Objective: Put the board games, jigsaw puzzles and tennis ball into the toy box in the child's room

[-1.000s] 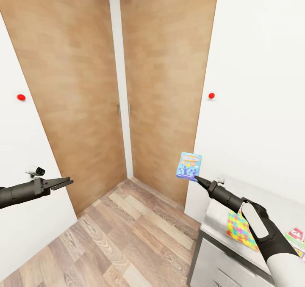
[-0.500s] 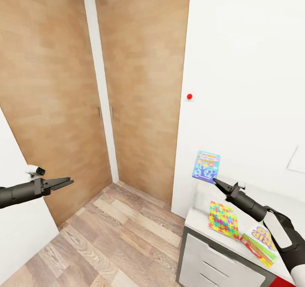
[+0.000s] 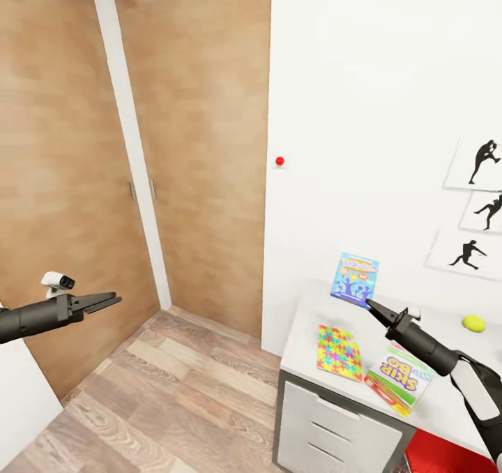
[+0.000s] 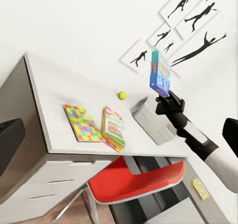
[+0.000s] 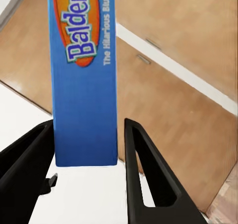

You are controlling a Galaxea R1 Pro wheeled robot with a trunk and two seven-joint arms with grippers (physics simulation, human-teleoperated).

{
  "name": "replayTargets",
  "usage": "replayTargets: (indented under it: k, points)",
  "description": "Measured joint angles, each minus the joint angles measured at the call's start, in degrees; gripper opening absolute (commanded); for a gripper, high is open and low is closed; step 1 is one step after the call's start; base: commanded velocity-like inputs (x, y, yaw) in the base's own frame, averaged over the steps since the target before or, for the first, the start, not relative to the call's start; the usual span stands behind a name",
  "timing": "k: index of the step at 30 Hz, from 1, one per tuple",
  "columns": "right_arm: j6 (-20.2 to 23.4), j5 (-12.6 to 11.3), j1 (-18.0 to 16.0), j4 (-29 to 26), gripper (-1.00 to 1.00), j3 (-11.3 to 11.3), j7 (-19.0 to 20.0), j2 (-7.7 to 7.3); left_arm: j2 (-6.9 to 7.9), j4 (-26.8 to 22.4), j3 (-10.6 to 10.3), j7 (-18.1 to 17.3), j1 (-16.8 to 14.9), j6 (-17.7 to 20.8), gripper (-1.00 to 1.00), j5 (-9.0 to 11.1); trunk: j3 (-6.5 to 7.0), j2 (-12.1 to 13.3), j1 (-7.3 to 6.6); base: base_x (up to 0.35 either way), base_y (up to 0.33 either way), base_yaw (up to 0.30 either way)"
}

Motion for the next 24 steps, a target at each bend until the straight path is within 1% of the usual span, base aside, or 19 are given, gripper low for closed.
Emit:
replayTargets:
  k: [5, 8, 12, 19, 24]
  points:
    - [-0.2, 0.0, 0.0, 2.3, -1.00, -2.1, -0.4, 0.05, -0.20, -0.5, -0.3, 0.0, 0.0, -0.3, 1.00, 0.1, 0.11, 0.0, 0.00, 0.000, -0.035, -0.082]
    - [-0.2, 0.1, 0.0, 2.6, -1.00, -2.7, -0.8, 0.09, -0.31, -0.7, -0.5, 0.0, 0.0, -0.9, 1.00, 0.1, 0.12, 0.0, 0.00, 0.000, -0.223, -0.013]
    - [-0.2, 0.1, 0.0, 3.0, -1.00, -2.9, -1.3, 0.04, -0.35, -0.8, -0.6, 0.0, 0.0, -1.3, 1.00, 0.1, 0.12, 0.0, 0.00, 0.000, -0.280, -0.003]
    - [-0.7, 0.4, 0.0, 3.3, -1.00, -3.0, -1.5, 0.39, -0.36, -0.8, -0.6, 0.0, 0.0, -1.7, 1.00, 0.0, 0.12, 0.0, 0.00, 0.029, -0.264, -0.015]
    - [-0.7, 0.4, 0.0, 3.3, -1.00, -3.0, -1.6, 0.41, -0.39, -0.8, -0.6, 0.0, 0.0, -1.8, 1.00, 0.0, 0.12, 0.0, 0.00, 0.003, -0.155, -0.215]
